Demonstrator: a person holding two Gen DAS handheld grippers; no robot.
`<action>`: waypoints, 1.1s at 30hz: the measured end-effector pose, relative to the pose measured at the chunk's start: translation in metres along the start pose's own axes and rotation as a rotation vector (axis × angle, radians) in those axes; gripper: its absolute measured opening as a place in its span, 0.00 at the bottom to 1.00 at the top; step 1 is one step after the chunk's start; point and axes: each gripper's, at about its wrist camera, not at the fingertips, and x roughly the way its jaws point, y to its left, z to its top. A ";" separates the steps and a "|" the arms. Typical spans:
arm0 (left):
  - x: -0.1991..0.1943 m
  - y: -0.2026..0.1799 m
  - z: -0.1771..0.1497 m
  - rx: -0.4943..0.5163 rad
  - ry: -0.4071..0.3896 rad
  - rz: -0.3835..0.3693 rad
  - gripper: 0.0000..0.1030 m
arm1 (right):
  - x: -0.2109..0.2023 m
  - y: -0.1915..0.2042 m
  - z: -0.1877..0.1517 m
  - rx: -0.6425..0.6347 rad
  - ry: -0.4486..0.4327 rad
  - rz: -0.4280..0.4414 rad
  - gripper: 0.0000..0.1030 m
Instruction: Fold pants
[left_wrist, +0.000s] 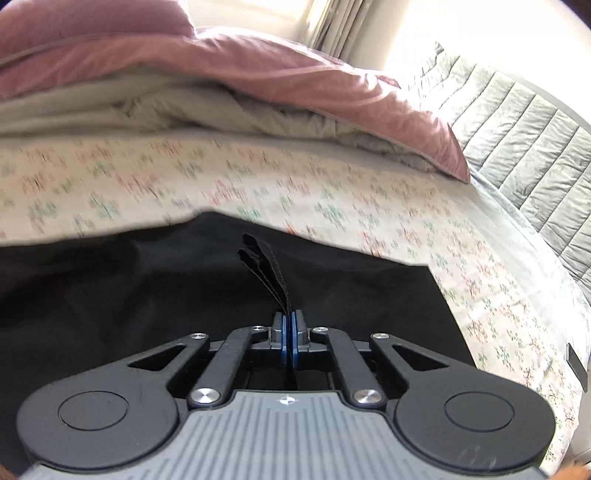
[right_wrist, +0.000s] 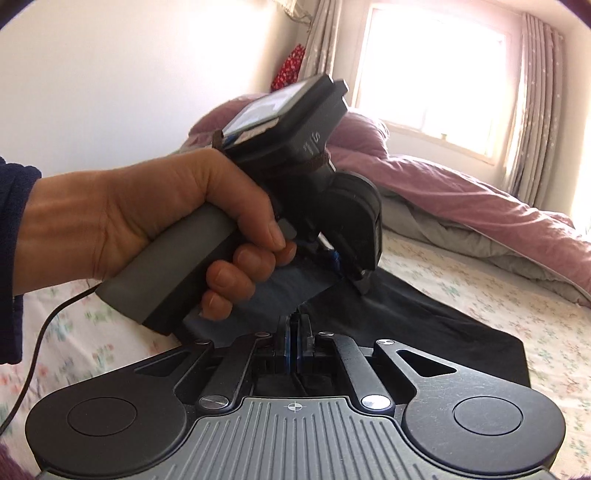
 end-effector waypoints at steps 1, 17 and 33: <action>-0.005 0.004 0.003 0.012 -0.011 0.002 0.19 | 0.003 0.003 0.003 0.009 -0.004 0.007 0.02; -0.079 0.128 0.048 0.285 -0.050 0.272 0.19 | 0.095 0.083 0.091 0.288 -0.088 0.266 0.02; -0.058 0.235 0.030 0.172 0.086 0.522 0.20 | 0.212 0.156 0.118 0.317 0.085 0.497 0.10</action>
